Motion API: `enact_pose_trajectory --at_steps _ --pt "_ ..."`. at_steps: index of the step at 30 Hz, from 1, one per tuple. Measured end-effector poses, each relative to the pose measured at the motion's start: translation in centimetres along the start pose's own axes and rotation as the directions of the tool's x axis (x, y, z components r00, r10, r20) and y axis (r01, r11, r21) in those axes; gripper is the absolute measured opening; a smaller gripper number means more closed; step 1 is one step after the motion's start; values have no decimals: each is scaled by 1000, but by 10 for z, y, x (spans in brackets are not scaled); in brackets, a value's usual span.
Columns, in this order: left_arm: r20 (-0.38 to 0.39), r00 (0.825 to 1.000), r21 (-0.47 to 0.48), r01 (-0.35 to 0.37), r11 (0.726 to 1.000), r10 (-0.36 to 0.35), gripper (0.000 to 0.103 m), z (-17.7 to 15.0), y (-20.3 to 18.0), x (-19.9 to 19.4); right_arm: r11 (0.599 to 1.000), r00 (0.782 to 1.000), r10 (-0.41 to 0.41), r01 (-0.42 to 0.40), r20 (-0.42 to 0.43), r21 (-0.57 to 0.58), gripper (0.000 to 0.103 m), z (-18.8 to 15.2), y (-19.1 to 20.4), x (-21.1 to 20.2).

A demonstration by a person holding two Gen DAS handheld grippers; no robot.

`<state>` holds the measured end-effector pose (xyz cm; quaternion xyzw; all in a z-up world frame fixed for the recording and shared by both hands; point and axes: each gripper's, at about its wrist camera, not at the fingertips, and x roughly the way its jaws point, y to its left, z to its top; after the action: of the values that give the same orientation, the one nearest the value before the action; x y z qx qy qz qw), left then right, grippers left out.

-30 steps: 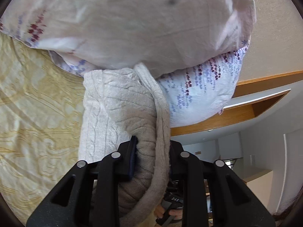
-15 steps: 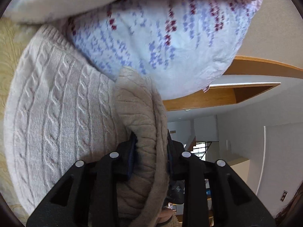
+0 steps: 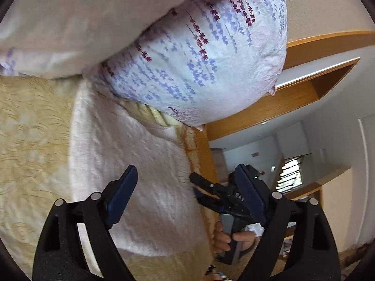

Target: Fold small clothes

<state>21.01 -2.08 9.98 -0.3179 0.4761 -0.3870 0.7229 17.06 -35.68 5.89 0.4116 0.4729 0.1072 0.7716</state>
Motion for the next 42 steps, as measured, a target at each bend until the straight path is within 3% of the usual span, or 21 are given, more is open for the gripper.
enact_pose_trajectory --at_steps 2,5,6,8,14,17,18,22,26,31,34,36,38,40,42 --pt "5 994 24 -105 994 105 87 -9 9 -13 1000 1000 -26 26 -6 -3 66 0 0 3" --pt "-3 983 14 -183 983 183 87 -25 29 -24 999 998 -54 54 -19 -7 57 0 0 11" --pt "-11 982 -1 -190 982 190 87 -30 35 -24 999 998 -53 52 -23 -14 44 -1 1 12" --pt "-32 979 -28 -203 979 203 87 -38 47 -23 998 998 -59 58 -33 -32 34 -2 5 19" --pt "-84 972 -17 -223 975 221 87 -47 49 -8 992 994 -101 98 -36 -83 35 0 16 29" --pt "-86 972 -9 -222 975 221 87 -47 47 -7 990 996 -87 85 -13 -111 18 1 24 31" --pt "-83 972 -5 -223 975 222 87 -47 46 -8 984 995 -96 97 15 -148 17 1 32 27" --pt "-64 975 0 -214 977 214 89 -47 46 -14 955 984 -106 141 145 -260 16 8 68 1" --pt "-55 976 21 -210 978 211 89 -49 44 -18 918 953 -147 231 266 -321 16 23 88 -21" --pt "-37 968 104 -243 964 248 89 -54 34 -18 941 952 -205 255 226 -221 16 36 56 -16" --pt "-10 958 216 -278 936 287 89 -60 20 -16 965 964 -139 183 225 -187 16 32 42 -23" --pt "8 953 301 -290 908 302 90 -66 9 -14 957 958 -180 223 222 -184 16 33 39 -20" --pt "9 948 377 -298 877 318 91 -73 0 -9 937 945 -283 309 165 -161 18 38 26 -2" --pt "-4 941 433 -303 849 337 91 -79 -6 -3 944 945 -313 320 92 -76 24 41 2 4" --pt "-4 934 482 -312 819 358 91 -87 -11 -1 957 951 -283 289 122 -30 38 37 -4 -12"
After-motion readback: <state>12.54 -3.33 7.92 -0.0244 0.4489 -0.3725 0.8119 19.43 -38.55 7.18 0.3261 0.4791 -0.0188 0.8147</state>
